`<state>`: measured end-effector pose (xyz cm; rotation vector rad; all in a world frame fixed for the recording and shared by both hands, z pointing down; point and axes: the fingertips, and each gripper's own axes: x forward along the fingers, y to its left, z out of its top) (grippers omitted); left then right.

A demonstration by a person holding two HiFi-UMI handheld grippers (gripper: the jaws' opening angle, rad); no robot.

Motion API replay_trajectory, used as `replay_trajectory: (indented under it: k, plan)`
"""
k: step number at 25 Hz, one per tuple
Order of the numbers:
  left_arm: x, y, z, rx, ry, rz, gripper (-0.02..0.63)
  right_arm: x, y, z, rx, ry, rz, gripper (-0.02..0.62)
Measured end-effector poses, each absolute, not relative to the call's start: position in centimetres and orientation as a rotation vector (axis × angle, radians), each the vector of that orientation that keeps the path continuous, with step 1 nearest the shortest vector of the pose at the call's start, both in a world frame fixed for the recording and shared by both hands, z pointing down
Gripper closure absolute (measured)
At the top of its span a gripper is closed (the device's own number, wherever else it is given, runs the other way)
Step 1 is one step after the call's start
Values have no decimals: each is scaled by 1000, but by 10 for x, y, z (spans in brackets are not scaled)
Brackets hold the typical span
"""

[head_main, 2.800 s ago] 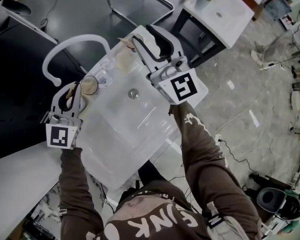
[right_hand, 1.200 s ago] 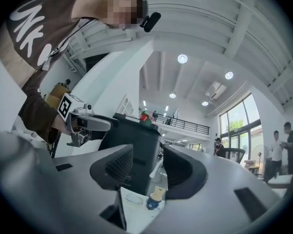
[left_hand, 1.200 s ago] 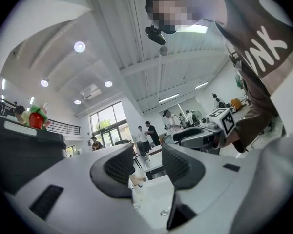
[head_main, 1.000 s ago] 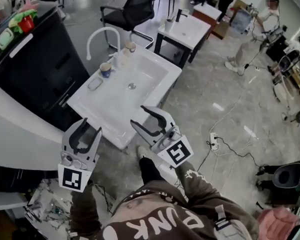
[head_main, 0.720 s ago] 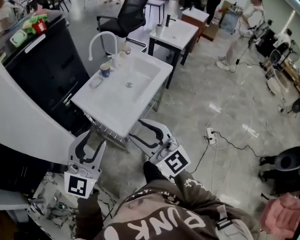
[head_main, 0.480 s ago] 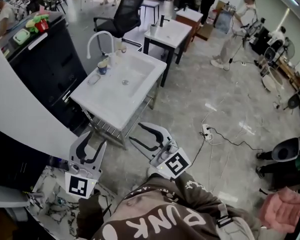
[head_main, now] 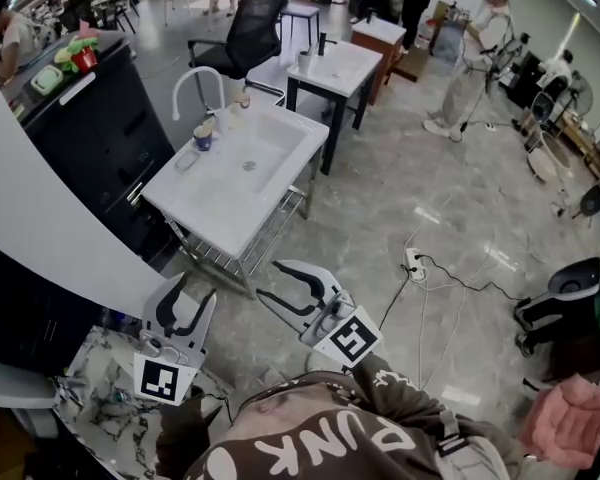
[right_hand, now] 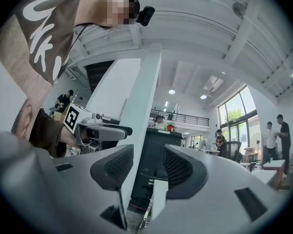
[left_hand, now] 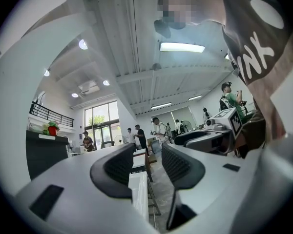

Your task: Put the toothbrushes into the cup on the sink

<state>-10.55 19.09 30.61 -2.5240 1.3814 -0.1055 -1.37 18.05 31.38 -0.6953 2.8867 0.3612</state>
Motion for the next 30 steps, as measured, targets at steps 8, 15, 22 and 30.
replay_trajectory:
  k: [8, 15, 22, 30]
  plan:
    - [-77, 194, 300, -2494, 1395, -122, 437, 17, 182, 317, -687, 2898, 360, 434]
    - [-60, 192, 298, -2475, 1416, -133, 437, 37, 179, 310, -675, 2861, 368, 434]
    - [-48, 193, 296, -2464, 1422, -144, 437, 51, 179, 311, -684, 2857, 378, 437]
    - [-39, 190, 290, -2450, 1418, -152, 437, 64, 176, 310, -695, 2862, 392, 442]
